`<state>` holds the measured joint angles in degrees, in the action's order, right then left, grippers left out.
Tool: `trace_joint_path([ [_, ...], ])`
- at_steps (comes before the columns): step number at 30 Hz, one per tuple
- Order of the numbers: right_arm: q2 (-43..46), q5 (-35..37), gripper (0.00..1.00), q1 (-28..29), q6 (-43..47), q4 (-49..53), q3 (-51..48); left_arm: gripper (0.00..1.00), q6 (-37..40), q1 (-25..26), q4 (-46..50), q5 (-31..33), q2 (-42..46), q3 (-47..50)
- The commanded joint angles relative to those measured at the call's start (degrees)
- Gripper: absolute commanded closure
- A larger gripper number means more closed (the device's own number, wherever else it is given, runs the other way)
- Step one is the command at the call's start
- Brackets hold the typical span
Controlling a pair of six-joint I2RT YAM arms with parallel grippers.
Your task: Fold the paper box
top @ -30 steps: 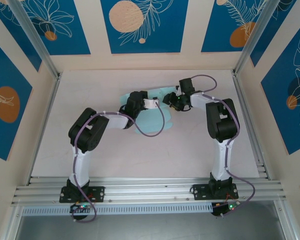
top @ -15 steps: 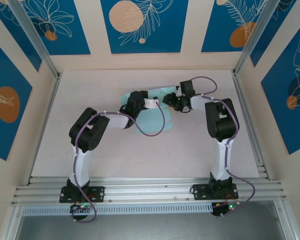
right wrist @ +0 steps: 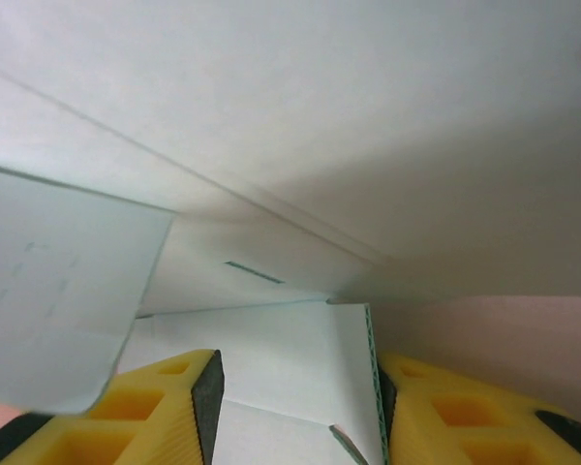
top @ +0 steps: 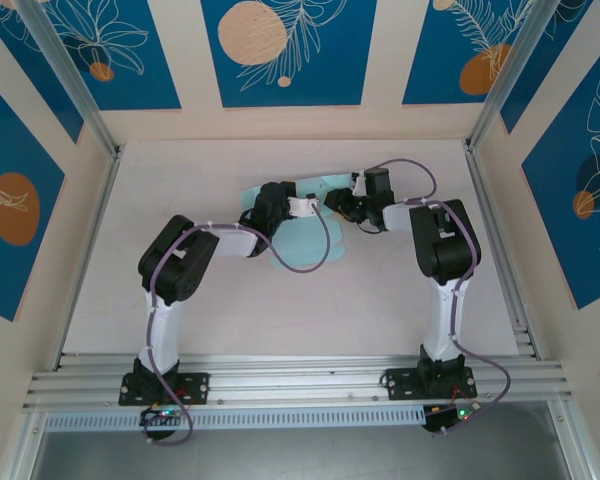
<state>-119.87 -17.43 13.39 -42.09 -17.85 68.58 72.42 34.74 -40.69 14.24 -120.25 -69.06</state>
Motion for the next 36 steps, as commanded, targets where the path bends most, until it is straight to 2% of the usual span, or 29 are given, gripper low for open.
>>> trace_joint_path([
  [1,3.8,-1.2,0.59,0.9,0.0,-3.8,-1.2,1.00,-0.9,0.4,3.1,0.2,-1.9,-0.9],
  [21,-0.3,-0.4,0.66,4.6,-0.7,-0.4,2.3,1.00,-1.2,0.7,3.7,0.5,-1.8,-0.9],
  [29,7.0,0.0,0.65,3.2,1.2,3.5,-1.8,1.00,0.0,0.7,2.8,0.7,-1.9,-0.1],
  [36,16.0,0.5,0.61,0.9,3.8,8.3,-7.5,1.00,6.4,0.8,-4.9,1.1,-3.9,1.9],
])
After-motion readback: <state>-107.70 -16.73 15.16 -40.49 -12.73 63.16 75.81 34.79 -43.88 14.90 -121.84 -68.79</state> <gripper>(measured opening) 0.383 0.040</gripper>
